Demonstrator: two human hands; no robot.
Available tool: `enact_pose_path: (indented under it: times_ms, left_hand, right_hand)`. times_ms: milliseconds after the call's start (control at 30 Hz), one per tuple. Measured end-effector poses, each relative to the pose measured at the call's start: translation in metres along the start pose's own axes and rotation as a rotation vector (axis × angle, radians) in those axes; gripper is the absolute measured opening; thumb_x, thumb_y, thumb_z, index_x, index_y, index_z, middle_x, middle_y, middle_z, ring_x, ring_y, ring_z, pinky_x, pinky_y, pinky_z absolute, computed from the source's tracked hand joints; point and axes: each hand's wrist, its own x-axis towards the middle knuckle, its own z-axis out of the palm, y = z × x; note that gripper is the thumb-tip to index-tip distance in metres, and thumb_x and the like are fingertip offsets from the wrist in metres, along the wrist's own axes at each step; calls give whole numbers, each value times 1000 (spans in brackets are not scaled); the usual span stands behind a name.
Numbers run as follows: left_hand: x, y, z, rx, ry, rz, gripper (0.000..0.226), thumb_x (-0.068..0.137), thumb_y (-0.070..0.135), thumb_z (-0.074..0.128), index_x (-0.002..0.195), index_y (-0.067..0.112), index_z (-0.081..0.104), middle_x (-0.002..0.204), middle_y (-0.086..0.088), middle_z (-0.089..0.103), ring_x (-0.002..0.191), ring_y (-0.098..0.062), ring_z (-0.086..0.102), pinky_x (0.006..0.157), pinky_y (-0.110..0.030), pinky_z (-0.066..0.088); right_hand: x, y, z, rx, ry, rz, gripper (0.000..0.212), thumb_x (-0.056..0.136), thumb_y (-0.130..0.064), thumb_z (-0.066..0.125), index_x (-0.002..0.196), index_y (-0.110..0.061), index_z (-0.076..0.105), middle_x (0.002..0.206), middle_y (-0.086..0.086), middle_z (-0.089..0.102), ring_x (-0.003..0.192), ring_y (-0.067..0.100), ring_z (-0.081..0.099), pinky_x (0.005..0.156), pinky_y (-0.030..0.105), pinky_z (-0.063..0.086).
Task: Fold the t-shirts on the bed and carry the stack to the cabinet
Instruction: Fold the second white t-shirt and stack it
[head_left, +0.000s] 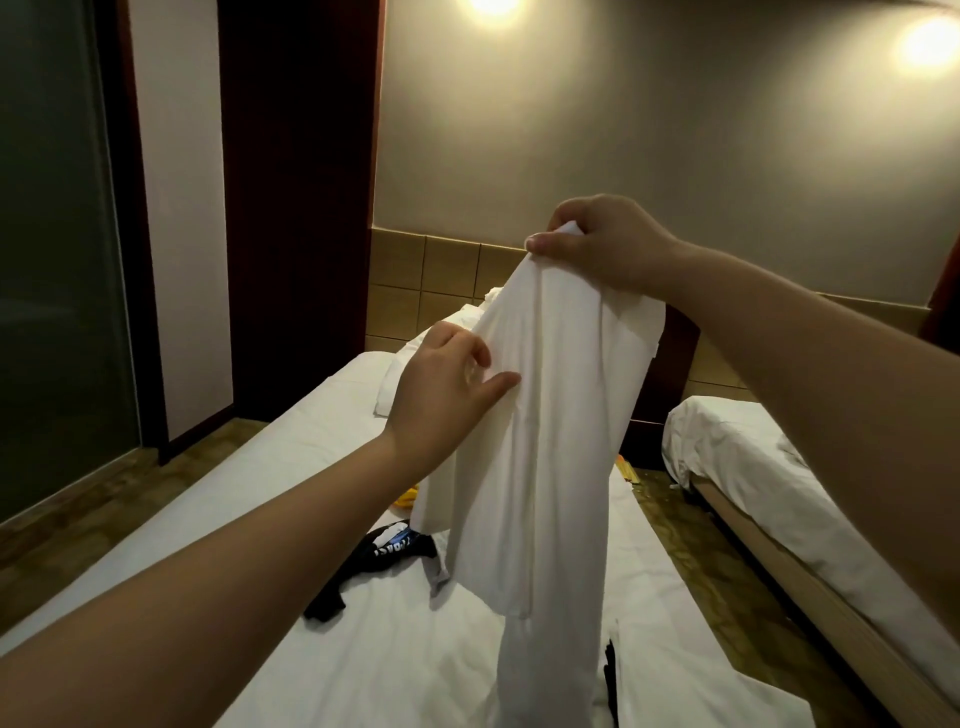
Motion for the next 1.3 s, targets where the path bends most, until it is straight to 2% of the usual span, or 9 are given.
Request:
enact_pose_path:
  times_ms: [300,533,600,733,800,900,1033,1100,1300]
  left_hand:
    - [5,2,14,-33,-11,-85,21,81,27,68,90,8,65,95,1,46,85,-12,45,75,-18,35]
    - [10,8,25,-82,-29,-54,10,83,10,62,86,3,68,88,-2,53,79,-13,45,66,-18,30]
    - [11,6,20,-224,-142,-120,6,81,10,61,82,8,67,81,3,52,76,-12,47,65,-22,33]
    - [15,5,-1,-808,-510,-435,20,85,8,45,69,12,57,62,4,50,61,-8,47,61,-23,40]
    - [17,8,-11,-988,-559,-565,20,86,7,35,71,9,49,65,-3,43,61,-12,40,57,-24,34]
    - [11,19,-20,-953,-496,-667,24,86,9,33,64,12,42,56,-2,42,52,-12,42,48,-18,36]
    - [1,23,-13,-796,-393,-484,33,99,27,39,75,22,61,68,10,63,68,-7,60,67,-21,49]
    - [-2,23,-10,-816,-396,-393,31,97,36,39,83,22,63,68,15,67,65,-1,64,63,-16,52]
    - [5,16,-15,-820,-496,-335,12,84,15,63,74,12,59,66,2,61,60,-8,58,60,-20,50]
  right_hand:
    - [-3,-1,4,0,-13,-21,34,89,-42,56,96,-10,65,92,2,53,88,15,46,74,26,31]
    - [-9,12,0,-14,-15,17,36,89,-43,54,95,-9,64,94,6,55,90,17,48,77,29,35]
    - [-14,21,-2,-33,-24,40,39,90,-43,54,98,-6,65,93,7,54,88,18,47,76,29,34]
    - [-27,41,1,-5,-82,122,38,90,-42,54,97,-5,65,90,5,54,87,16,47,76,27,32]
    - [-30,45,4,37,-111,159,37,90,-43,55,96,-8,66,90,3,55,87,15,48,76,26,32]
    - [-31,48,4,102,-135,198,40,88,-46,55,94,-9,67,89,4,59,85,15,51,72,26,35]
    - [-33,51,1,109,-157,225,43,87,-50,55,96,-10,68,94,6,61,89,17,54,76,27,37]
    - [-34,52,0,101,-164,241,45,86,-51,55,96,-9,68,96,11,63,88,18,55,74,28,39]
    - [-39,55,-8,112,-161,286,46,85,-50,58,98,-7,69,92,11,62,81,15,52,69,27,39]
